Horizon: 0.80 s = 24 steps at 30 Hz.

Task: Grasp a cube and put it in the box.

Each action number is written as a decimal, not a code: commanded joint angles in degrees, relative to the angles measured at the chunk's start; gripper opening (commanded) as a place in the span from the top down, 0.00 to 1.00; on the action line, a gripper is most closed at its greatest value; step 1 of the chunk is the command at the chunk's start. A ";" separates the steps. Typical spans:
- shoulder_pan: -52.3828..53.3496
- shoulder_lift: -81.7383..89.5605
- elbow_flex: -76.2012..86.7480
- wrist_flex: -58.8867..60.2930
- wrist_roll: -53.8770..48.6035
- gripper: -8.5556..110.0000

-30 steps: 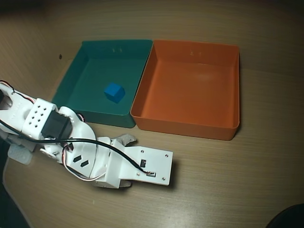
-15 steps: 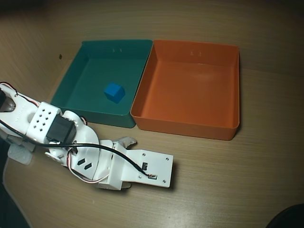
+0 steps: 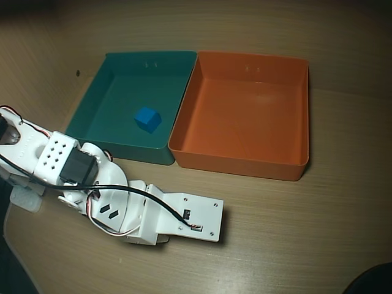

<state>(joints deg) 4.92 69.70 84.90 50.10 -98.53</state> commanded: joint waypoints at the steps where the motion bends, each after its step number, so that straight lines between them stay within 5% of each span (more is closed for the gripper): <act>1: -0.53 0.26 -2.37 -0.44 0.35 0.96; 24: 0.00 1.14 -3.43 -0.44 0.35 0.98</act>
<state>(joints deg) 4.83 68.12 83.67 50.01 -98.53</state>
